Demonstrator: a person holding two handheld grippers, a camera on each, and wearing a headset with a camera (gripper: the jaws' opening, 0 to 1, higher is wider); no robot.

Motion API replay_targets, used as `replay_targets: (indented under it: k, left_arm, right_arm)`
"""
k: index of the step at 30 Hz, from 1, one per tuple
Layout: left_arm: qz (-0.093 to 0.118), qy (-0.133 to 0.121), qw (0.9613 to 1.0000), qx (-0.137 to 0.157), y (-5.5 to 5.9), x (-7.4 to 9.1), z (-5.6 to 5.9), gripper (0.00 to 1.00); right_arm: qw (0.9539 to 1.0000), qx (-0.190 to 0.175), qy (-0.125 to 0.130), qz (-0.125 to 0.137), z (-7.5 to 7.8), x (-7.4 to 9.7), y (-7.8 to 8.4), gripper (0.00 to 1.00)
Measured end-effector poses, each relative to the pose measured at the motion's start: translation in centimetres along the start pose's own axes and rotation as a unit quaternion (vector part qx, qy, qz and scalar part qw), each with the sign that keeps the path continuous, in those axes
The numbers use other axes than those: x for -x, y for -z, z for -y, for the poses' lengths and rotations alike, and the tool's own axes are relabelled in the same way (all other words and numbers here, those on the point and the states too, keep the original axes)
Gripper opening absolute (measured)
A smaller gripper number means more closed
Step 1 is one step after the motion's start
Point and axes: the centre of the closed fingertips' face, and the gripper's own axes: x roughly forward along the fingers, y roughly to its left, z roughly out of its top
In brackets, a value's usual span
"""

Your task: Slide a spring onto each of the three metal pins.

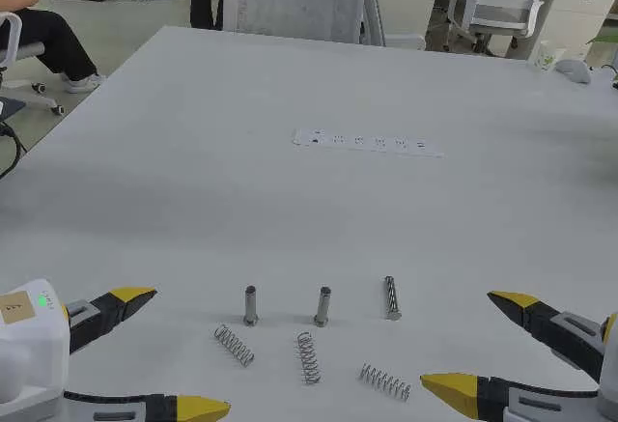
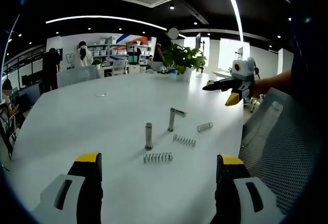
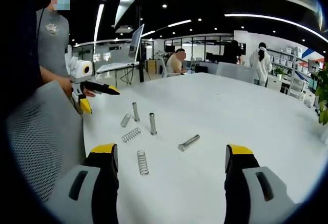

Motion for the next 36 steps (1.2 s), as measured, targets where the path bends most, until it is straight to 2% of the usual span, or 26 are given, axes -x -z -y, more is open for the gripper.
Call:
replay_targets:
  k: [36]
  left_arm:
    - [0.001,0.000,1.0000,0.001,0.13,-0.17,-0.03,0.88]
  right_arm:
    - [1.0000,0.001,0.003,-0.006,0.31,0.00,0.04,0.81]
